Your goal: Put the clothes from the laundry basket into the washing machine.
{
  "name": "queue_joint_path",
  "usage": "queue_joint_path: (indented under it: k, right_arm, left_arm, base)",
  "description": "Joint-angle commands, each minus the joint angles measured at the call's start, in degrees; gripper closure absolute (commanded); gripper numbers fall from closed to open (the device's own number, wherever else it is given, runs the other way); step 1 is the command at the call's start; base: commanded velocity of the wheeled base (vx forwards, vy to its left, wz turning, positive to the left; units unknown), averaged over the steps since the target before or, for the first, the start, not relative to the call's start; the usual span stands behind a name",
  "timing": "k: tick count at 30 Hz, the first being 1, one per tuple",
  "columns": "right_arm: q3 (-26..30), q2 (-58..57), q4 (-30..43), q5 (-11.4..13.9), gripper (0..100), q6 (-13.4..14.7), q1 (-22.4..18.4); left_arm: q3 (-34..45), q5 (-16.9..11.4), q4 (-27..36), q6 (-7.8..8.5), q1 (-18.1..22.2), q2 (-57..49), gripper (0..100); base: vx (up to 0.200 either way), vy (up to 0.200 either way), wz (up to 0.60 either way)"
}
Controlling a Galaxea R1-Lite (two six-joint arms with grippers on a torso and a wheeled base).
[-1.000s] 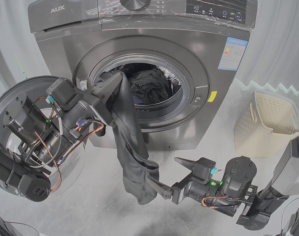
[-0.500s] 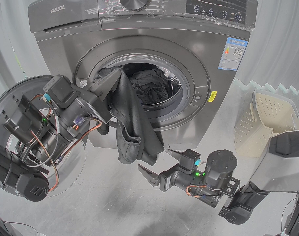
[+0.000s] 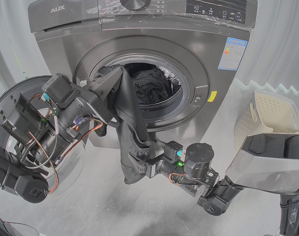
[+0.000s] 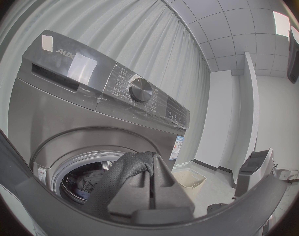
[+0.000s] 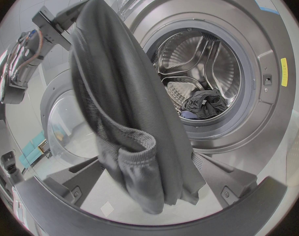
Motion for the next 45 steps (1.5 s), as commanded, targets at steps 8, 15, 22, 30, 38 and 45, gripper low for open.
queue_joint_path:
  k: [8, 15, 22, 30, 38, 45]
  right_arm:
    - [-9.4, 7.7, 0.2, 0.1, 0, 0.0, -2.6]
    - [-8.8, 7.0, -0.3, 1.1, 0, 0.0, -3.2]
    - [-13.0, 8.4, 0.4, 2.5, 0, -0.8, -3.5]
    - [-21.3, 13.9, 0.4, 2.4, 0, -1.1, -4.2]
    - [-20.4, 12.8, -0.5, 2.2, 100, -1.2, -6.5]
    - [-16.2, 9.4, -2.1, 1.9, 100, -1.0, -8.0]
  left_arm:
    - [0.1, -0.4, -0.1, -0.01, -1.5, -1.6, 100]
    - [0.2, -0.4, -0.1, -0.01, -1.5, -1.5, 100]
    - [0.3, -0.5, -0.1, -0.01, -1.5, -1.6, 100]
    - [0.1, -0.6, -0.1, -0.01, -1.5, -1.6, 100]
    - [-0.5, -0.4, -0.1, -0.37, -0.9, -1.6, 100]
    - [-0.7, -0.2, 0.0, -0.45, -0.8, -1.6, 100]
  base:
    - [0.000, 0.000, 0.00]
    - [0.000, 0.000, 0.00]
    - [0.000, 0.000, 0.00]
    - [0.000, 0.000, 0.00]
    - [0.000, 0.000, 0.00]
    - [0.000, 0.000, 0.00]
